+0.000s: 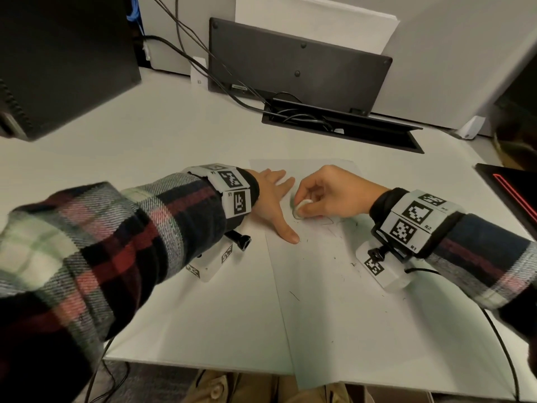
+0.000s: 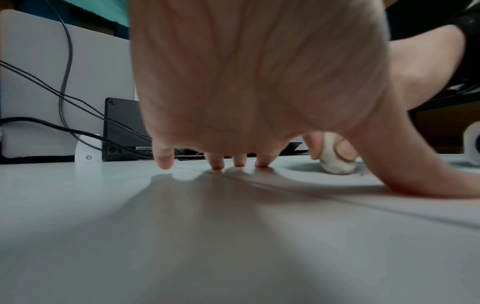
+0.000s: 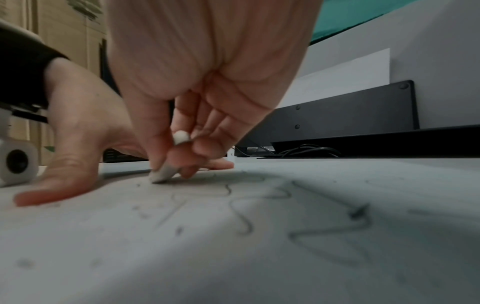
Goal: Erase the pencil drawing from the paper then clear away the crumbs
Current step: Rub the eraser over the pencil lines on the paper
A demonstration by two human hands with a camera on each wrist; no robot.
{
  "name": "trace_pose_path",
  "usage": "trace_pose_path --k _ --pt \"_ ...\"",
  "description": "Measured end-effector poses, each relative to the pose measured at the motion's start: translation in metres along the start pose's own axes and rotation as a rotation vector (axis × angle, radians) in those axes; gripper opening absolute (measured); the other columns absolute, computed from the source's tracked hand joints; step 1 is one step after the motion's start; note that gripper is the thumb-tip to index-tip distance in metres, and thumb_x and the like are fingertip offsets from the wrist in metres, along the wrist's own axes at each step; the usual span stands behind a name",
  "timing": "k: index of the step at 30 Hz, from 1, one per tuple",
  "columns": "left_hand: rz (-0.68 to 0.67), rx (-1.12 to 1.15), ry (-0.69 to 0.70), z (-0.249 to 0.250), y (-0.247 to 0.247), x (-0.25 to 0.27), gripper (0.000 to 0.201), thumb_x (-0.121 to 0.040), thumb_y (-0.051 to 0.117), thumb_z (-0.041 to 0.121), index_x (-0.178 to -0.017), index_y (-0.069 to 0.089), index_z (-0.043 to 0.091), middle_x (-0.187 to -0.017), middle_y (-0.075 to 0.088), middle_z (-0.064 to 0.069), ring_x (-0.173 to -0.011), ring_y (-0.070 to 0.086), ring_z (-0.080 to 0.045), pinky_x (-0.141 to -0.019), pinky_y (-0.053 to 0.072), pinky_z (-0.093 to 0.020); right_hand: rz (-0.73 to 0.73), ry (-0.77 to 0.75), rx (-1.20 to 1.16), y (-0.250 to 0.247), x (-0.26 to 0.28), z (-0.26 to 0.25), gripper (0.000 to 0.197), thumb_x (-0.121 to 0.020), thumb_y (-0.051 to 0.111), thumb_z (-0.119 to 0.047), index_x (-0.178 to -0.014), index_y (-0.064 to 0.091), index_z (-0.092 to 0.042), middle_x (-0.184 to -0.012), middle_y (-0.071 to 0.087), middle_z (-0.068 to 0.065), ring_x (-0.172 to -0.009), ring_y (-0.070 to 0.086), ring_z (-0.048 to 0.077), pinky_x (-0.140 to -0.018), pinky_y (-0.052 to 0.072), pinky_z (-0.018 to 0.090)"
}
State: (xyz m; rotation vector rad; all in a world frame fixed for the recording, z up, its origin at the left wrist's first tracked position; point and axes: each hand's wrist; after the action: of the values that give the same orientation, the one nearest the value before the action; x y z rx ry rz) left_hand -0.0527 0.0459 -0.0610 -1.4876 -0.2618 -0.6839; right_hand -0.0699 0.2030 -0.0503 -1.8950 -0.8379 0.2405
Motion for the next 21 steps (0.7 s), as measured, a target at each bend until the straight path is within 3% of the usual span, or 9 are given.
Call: trace_pose_path --k 3,7,11,15,21 --pt "0.005 0.013 0.002 -0.0003 -0.0004 0.0009 0.123 -0.064 0.06 0.075 -0.146 -0.019 0.03 -0.155 -0.023 0.005 -0.143 -0.02 -0.018 -0.115 -0.003 -0.047 0.09 -0.002 0.105 -0.001 -0.0045 0.0017 0.013 -0.081 0.069 -0.016 -0.092 0.071 -0.01 -0.071 0.06 -0.01 -0.057 0.05 -0.002 -0.055 0.036 0.004" --pt "0.003 0.004 -0.002 0.0004 0.0003 0.0003 0.123 -0.064 0.059 0.076 -0.146 -0.019 0.029 -0.155 -0.024 0.005 -0.142 -0.02 -0.018 -0.115 -0.003 -0.046 -0.004 0.015 -0.028 0.0012 0.0015 -0.0017 0.01 -0.078 0.072 -0.015 -0.087 0.072 -0.01 -0.069 0.064 -0.004 -0.051 0.05 -0.003 -0.054 0.04 0.008" --pt "0.001 0.01 0.001 0.0005 0.0 0.0011 0.123 -0.064 0.06 0.075 -0.146 -0.02 0.029 -0.155 -0.024 0.004 -0.142 -0.02 -0.019 -0.115 -0.003 -0.047 0.068 0.013 0.007 -0.0005 -0.0023 0.0017 0.01 -0.077 0.073 -0.016 -0.087 0.071 -0.012 -0.076 0.066 -0.003 -0.056 0.05 -0.009 -0.056 0.039 0.006" --pt "-0.006 0.009 -0.001 0.001 0.0003 0.0011 0.123 -0.064 0.059 0.075 -0.146 -0.02 0.029 -0.154 -0.024 0.004 -0.142 -0.021 -0.019 -0.115 -0.003 -0.046 0.006 0.018 -0.05 0.0014 0.0012 0.0007 0.011 -0.077 0.073 -0.015 -0.086 0.072 -0.01 -0.073 0.065 -0.002 -0.053 0.049 -0.004 -0.056 0.041 0.01" --pt "-0.012 0.005 -0.004 0.0012 -0.0006 0.0025 0.122 -0.065 0.06 0.074 -0.146 -0.021 0.03 -0.154 -0.025 0.005 -0.142 -0.021 -0.018 -0.115 -0.002 -0.046 0.053 -0.016 0.034 0.0004 0.0 0.0009 0.009 -0.079 0.07 -0.013 -0.087 0.071 -0.011 -0.068 0.06 -0.014 -0.058 0.051 -0.009 -0.057 0.04 0.006"
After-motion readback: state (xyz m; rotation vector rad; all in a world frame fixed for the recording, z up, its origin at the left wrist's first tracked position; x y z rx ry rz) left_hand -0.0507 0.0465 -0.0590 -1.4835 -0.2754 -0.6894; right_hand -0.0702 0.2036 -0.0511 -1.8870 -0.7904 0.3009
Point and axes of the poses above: each hand's wrist, its own x-axis away from the middle knuckle, its own y-axis out of the palm, z = x × y
